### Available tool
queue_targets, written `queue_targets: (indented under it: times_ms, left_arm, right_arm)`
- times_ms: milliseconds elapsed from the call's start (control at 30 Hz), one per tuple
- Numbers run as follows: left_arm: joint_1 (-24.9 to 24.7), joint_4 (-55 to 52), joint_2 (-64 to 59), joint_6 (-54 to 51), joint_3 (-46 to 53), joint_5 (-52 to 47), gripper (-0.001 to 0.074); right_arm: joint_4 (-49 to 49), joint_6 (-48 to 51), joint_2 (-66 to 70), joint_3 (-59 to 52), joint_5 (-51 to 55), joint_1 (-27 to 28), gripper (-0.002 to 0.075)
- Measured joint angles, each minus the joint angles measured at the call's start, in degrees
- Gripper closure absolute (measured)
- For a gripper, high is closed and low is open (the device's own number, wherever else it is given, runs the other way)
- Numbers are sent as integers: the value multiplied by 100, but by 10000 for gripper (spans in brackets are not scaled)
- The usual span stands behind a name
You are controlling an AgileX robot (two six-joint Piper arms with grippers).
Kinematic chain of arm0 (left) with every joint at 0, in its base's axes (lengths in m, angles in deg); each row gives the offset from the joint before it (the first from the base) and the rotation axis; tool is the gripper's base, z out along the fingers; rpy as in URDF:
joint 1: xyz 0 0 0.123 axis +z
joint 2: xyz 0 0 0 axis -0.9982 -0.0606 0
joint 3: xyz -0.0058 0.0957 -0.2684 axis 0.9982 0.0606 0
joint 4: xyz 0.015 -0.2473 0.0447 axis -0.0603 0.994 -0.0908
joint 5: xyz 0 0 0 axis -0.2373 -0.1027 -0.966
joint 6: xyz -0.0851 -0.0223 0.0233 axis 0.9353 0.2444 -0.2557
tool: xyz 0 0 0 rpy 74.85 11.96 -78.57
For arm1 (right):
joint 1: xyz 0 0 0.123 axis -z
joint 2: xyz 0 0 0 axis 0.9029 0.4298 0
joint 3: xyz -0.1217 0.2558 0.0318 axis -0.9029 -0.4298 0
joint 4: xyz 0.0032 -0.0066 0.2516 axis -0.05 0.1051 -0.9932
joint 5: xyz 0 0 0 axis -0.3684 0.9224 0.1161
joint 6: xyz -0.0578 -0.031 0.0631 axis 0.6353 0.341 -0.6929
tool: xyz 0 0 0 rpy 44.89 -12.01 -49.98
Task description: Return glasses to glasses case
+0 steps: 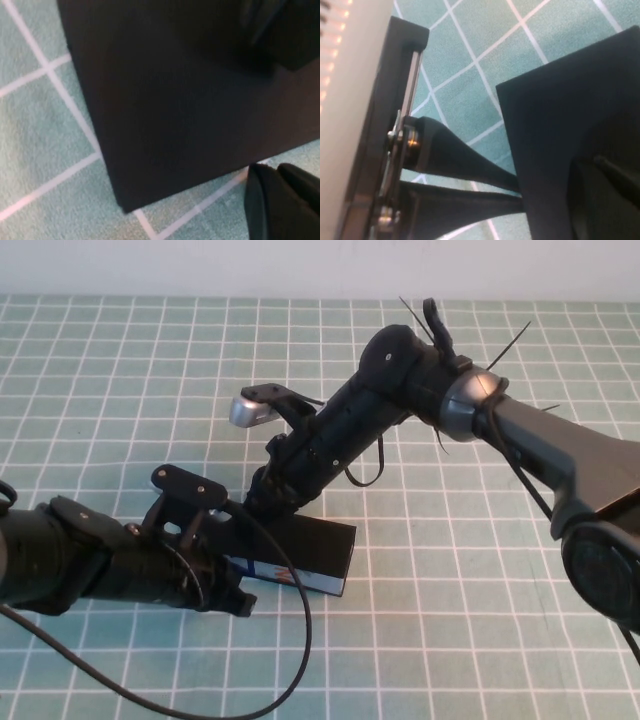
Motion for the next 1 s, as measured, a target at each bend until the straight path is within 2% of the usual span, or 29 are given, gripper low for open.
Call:
queue_targets:
  times_ms: [200, 300, 400, 600, 767, 1000]
  left_arm:
    - [0, -579, 549, -485, -62, -517, 735]
    - [0, -1324, 1128, -706, -252, -1211, 735]
    - [0, -2168, 1803, -468, -554, -1932, 735]
    - [0, -4731, 2936, 1563, -1243, -3446, 735]
    - [0, -6761, 3898, 3582, -1472, -4238, 735]
    - [0, -8036, 5408, 5625, -1496, -4343, 735]
  right_arm:
    - [220, 12, -334, 74, 10, 162, 739]
    - [245, 12, -767, 203, 10, 352, 739]
    - [245, 12, -1317, 293, 21, 545, 739]
    - [523, 12, -2483, 320, 90, 808, 739]
    - [1632, -481, -3473, 320, 208, 817, 739]
    - [3525, -1705, -4894, -217, 259, 817, 739]
